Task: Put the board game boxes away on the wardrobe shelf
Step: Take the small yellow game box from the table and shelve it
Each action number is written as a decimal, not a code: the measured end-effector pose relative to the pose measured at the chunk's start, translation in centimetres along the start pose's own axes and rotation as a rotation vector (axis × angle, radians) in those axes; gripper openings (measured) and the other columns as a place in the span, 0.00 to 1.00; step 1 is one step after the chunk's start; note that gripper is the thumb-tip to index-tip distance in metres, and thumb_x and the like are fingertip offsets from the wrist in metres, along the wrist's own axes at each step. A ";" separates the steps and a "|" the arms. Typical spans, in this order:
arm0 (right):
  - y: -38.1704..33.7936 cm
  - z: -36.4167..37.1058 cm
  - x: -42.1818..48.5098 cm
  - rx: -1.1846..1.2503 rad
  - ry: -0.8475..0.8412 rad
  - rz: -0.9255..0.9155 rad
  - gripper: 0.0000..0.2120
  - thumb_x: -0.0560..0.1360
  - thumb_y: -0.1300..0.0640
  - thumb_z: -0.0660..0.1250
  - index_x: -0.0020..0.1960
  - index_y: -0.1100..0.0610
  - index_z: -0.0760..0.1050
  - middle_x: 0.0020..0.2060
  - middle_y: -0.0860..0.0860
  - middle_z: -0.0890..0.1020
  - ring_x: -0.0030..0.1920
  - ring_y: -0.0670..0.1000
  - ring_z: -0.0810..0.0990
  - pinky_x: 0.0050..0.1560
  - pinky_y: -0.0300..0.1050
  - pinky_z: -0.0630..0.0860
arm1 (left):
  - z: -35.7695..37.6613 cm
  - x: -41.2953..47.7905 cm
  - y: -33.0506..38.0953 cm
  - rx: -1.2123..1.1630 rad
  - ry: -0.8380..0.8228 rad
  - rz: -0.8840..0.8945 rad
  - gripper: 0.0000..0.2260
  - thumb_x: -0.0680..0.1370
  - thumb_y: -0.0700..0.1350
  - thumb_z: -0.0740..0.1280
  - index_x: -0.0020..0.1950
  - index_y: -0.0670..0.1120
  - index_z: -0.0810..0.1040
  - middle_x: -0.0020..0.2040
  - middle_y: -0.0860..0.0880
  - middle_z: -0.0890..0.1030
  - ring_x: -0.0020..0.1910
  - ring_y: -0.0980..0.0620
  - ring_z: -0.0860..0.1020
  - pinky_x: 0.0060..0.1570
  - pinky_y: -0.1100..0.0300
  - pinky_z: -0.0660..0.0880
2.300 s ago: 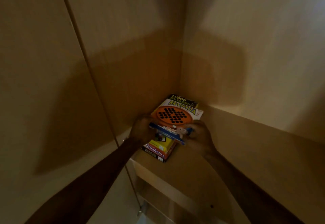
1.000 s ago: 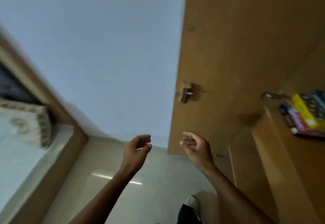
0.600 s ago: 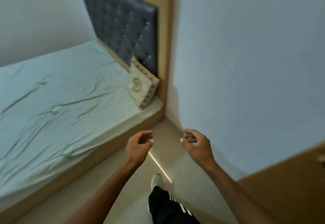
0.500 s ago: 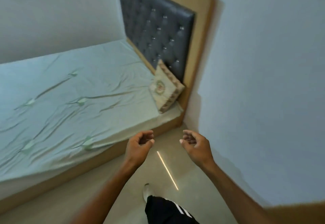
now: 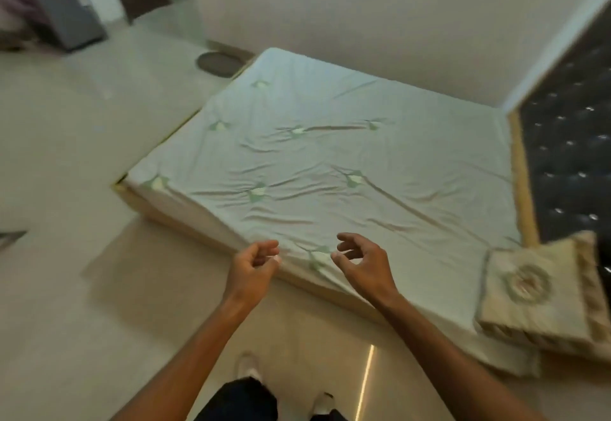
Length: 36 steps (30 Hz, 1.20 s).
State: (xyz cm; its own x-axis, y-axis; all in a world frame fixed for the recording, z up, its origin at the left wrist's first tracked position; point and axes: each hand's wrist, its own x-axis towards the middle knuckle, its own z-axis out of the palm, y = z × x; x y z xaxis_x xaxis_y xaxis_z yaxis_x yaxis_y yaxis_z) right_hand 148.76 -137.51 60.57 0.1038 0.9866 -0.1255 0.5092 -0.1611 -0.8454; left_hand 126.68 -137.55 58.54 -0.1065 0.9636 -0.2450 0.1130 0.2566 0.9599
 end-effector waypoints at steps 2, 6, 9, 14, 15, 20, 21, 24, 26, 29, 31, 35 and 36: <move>-2.8 3.8 3.6 -0.009 -0.089 -0.049 0.16 0.70 0.53 0.73 0.57 0.49 0.78 0.45 0.44 0.83 0.42 0.39 0.81 0.44 0.31 0.76 | -4.0 2.2 0.1 -0.022 0.103 -0.018 0.11 0.75 0.35 0.70 0.56 0.45 0.81 0.49 0.49 0.84 0.46 0.55 0.81 0.44 0.72 0.76; -9.4 13.7 10.6 -0.021 -0.242 -0.139 0.17 0.70 0.53 0.72 0.58 0.49 0.78 0.45 0.44 0.82 0.42 0.39 0.81 0.46 0.35 0.77 | -13.5 7.5 -0.4 -0.059 0.272 -0.038 0.11 0.75 0.36 0.70 0.56 0.45 0.81 0.49 0.50 0.84 0.45 0.59 0.80 0.43 0.73 0.75; -14.9 21.2 14.2 -0.020 -0.333 -0.201 0.16 0.70 0.54 0.73 0.57 0.49 0.79 0.45 0.44 0.82 0.41 0.39 0.81 0.45 0.35 0.76 | -21.1 11.0 -0.7 -0.091 0.382 -0.062 0.11 0.74 0.36 0.70 0.53 0.47 0.82 0.48 0.51 0.84 0.44 0.60 0.81 0.45 0.69 0.77; -23.9 33.5 19.1 -0.025 -0.481 -0.325 0.15 0.70 0.57 0.72 0.56 0.51 0.79 0.44 0.45 0.83 0.41 0.40 0.81 0.44 0.34 0.77 | -33.3 15.6 -0.4 -0.143 0.568 -0.072 0.11 0.74 0.36 0.70 0.54 0.46 0.82 0.47 0.51 0.84 0.45 0.55 0.81 0.51 0.61 0.78; -25.6 36.1 20.2 -0.025 -0.513 -0.345 0.15 0.70 0.57 0.72 0.57 0.51 0.79 0.44 0.45 0.83 0.41 0.40 0.81 0.43 0.33 0.77 | -35.8 16.5 -0.3 -0.153 0.609 -0.072 0.11 0.74 0.36 0.70 0.54 0.46 0.82 0.47 0.50 0.84 0.46 0.55 0.81 0.51 0.60 0.78; -33.3 47.3 24.9 -0.039 -0.649 -0.428 0.16 0.71 0.55 0.72 0.58 0.50 0.78 0.45 0.45 0.82 0.42 0.40 0.81 0.44 0.33 0.78 | -46.2 21.2 -0.8 -0.183 0.762 -0.074 0.10 0.74 0.36 0.70 0.54 0.45 0.82 0.47 0.49 0.84 0.46 0.53 0.81 0.48 0.62 0.79; -34.7 49.5 25.9 -0.041 -0.672 -0.435 0.16 0.71 0.55 0.72 0.58 0.50 0.78 0.45 0.45 0.82 0.42 0.41 0.81 0.45 0.35 0.78 | -48.2 22.4 -0.8 -0.186 0.781 -0.078 0.10 0.74 0.35 0.70 0.54 0.45 0.82 0.47 0.49 0.84 0.46 0.53 0.82 0.47 0.63 0.79; -38.8 57.0 29.6 -0.027 -0.732 -0.457 0.16 0.70 0.54 0.72 0.58 0.50 0.78 0.45 0.46 0.82 0.43 0.42 0.82 0.46 0.39 0.80 | -54.7 26.9 -1.5 -0.191 0.835 -0.081 0.11 0.74 0.34 0.69 0.54 0.45 0.82 0.48 0.49 0.84 0.46 0.53 0.81 0.46 0.65 0.79; -41.8 62.3 32.4 -0.019 -0.768 -0.465 0.16 0.70 0.54 0.72 0.58 0.50 0.78 0.45 0.45 0.82 0.42 0.40 0.81 0.46 0.39 0.80 | -59.4 30.5 -1.8 -0.175 0.857 -0.092 0.11 0.74 0.35 0.69 0.53 0.46 0.82 0.48 0.49 0.84 0.47 0.53 0.82 0.49 0.62 0.79; -46.2 68.6 35.9 -0.023 -0.824 -0.489 0.17 0.71 0.54 0.72 0.59 0.51 0.78 0.45 0.46 0.82 0.42 0.40 0.81 0.45 0.38 0.79 | -65.5 34.9 -1.9 -0.153 0.892 -0.105 0.12 0.73 0.37 0.69 0.54 0.49 0.82 0.48 0.52 0.84 0.48 0.54 0.82 0.53 0.56 0.80; -49.9 73.5 38.6 -0.051 -0.874 -0.507 0.17 0.71 0.54 0.72 0.59 0.51 0.78 0.46 0.45 0.82 0.42 0.40 0.82 0.43 0.35 0.78 | -70.5 38.1 -1.5 -0.158 0.929 -0.127 0.12 0.73 0.38 0.69 0.55 0.49 0.82 0.49 0.53 0.84 0.49 0.55 0.82 0.55 0.55 0.79; -57.0 81.9 43.0 -0.071 -0.944 -0.560 0.17 0.71 0.52 0.72 0.59 0.48 0.78 0.45 0.43 0.82 0.43 0.38 0.81 0.42 0.31 0.76 | -79.7 43.2 -0.9 -0.174 1.018 -0.126 0.12 0.72 0.40 0.70 0.55 0.49 0.82 0.49 0.52 0.85 0.51 0.55 0.82 0.56 0.54 0.79; -58.5 83.8 43.9 -0.083 -0.956 -0.564 0.17 0.71 0.52 0.72 0.59 0.48 0.78 0.45 0.43 0.82 0.42 0.38 0.81 0.42 0.31 0.76 | -81.6 44.3 -0.8 -0.186 1.037 -0.129 0.12 0.72 0.41 0.70 0.54 0.49 0.82 0.49 0.52 0.85 0.51 0.55 0.82 0.56 0.54 0.79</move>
State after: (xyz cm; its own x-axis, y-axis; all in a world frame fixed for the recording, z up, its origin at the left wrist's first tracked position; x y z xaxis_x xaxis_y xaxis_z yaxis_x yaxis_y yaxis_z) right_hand 51.95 -82.75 61.01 -0.8434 0.5253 -0.1127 0.3350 0.3503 -0.8747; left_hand 41.23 -101.18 58.04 -0.9073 0.3726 -0.1951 -0.1032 0.2524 0.9621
